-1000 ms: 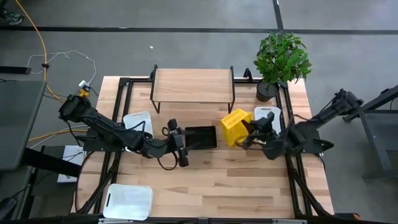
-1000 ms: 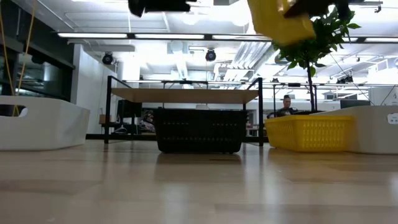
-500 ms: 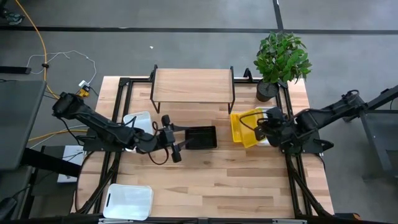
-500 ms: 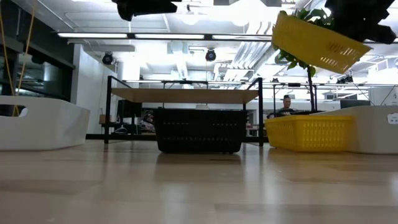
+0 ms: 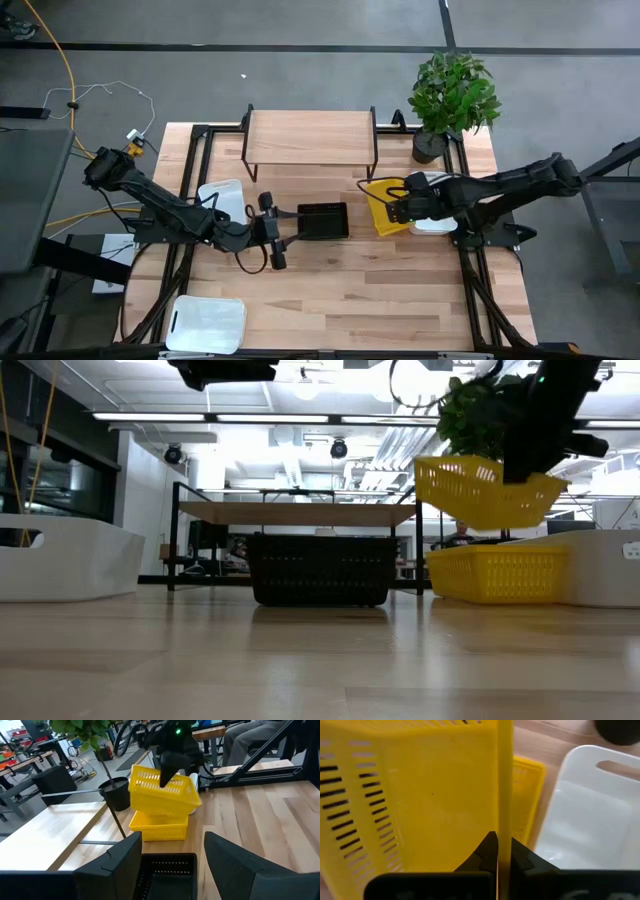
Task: Stack baskets on shelf by color
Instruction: Stack the bottom yellow bin on the top yellow bins
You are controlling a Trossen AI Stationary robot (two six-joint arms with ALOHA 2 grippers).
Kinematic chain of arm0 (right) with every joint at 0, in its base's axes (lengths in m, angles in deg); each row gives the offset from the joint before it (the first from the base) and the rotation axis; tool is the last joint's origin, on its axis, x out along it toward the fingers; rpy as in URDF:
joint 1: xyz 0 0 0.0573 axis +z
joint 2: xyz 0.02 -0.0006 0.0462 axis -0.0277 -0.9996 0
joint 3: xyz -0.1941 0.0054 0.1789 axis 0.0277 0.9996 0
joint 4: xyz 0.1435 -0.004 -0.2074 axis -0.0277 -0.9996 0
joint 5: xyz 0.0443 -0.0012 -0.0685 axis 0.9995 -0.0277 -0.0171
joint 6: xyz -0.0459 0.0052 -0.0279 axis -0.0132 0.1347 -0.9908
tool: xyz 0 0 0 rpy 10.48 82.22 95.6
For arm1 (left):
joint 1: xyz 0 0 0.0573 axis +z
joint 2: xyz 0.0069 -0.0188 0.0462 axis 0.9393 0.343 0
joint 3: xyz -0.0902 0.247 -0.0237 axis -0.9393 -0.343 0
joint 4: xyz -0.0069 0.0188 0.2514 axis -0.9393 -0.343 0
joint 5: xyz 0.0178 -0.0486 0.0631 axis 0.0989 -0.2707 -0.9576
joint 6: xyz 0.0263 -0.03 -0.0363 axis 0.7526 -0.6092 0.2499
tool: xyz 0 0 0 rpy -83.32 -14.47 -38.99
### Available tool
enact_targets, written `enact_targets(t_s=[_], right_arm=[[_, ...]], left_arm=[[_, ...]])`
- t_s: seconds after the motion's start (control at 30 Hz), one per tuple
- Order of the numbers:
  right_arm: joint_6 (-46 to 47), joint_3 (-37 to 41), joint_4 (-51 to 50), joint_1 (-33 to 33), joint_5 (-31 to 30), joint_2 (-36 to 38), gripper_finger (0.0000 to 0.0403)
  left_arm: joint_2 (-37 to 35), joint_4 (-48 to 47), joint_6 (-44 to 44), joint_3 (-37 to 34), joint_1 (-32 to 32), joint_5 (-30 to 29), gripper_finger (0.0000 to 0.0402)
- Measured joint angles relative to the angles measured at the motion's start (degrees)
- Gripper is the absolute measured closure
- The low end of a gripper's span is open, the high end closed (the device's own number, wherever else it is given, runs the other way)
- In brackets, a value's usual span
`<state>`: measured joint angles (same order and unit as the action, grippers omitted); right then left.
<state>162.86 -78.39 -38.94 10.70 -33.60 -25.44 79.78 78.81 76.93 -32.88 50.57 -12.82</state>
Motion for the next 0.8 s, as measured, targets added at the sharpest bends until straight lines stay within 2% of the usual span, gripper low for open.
enact_targets(t_s=[0.17, 0.3, 0.47, 0.8], right_arm=[[0.78, 0.03, -2.33, -1.61, -0.22, -0.6, 0.0403], [1.01, 0.39, -0.23, -2.47, -0.03, -0.58, 0.0403], [0.86, 3.8, 2.09, -4.29, 3.85, -0.6, 0.0403], [-1.94, 6.13, 6.32, -6.27, 6.87, -0.63, 0.0403]], left_arm=[[0.02, 0.0, 0.61, 0.0, -0.82, -0.23, 0.02], [0.02, 0.02, 1.5, 0.0, -1.07, -1.94, 0.02], [0.02, 0.0, 1.24, 0.0, -1.06, -2.83, 0.02], [0.04, 0.02, 1.09, 0.0, -1.06, -2.92, 0.02]])
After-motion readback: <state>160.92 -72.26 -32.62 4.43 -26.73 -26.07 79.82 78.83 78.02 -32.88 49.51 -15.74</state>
